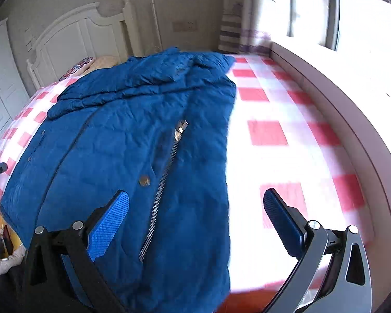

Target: Fold large clothes

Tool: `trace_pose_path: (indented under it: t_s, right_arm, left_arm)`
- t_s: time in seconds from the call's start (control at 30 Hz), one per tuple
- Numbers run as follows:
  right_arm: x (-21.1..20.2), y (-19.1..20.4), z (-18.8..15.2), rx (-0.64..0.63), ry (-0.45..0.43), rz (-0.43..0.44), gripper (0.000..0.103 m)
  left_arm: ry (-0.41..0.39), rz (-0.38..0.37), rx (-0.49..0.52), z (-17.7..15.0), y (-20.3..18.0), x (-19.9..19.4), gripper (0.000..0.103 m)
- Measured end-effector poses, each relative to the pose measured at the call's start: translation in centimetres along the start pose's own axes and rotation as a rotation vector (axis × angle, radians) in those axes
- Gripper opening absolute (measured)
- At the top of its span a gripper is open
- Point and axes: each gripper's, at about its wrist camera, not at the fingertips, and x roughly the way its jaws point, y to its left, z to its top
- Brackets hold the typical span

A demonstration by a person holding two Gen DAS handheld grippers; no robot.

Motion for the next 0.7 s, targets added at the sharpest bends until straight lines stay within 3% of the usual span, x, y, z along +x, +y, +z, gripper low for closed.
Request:
trace_pose_path:
  t_s: [0.23, 0.37, 0.63, 0.7]
  right_arm:
    - [1.1, 2.0, -3.6, -0.111, 0.089, 0.005, 0.099]
    - [1.0, 1.4, -5.0, -0.069, 0.090, 0.065, 0.099]
    - [-0.7, 0.4, -7.1, -0.091, 0.068, 0.063, 0.098]
    - [-0.7, 1.1, -7.3, -0.103, 0.034, 0.059, 0.086]
  left_arm:
    - [0.058, -0.005, 0.047, -2.5, -1.0, 2.3, 0.101]
    - [0.045, 0.007, 0.041, -3.1, -1.3, 2.3, 0.101]
    - [0.036, 0.007, 0.069, -3.8, -2.4, 1.7, 0.101]
    - [0.038, 0.003, 0.075, -3.9, -2.7, 1.6, 0.099]
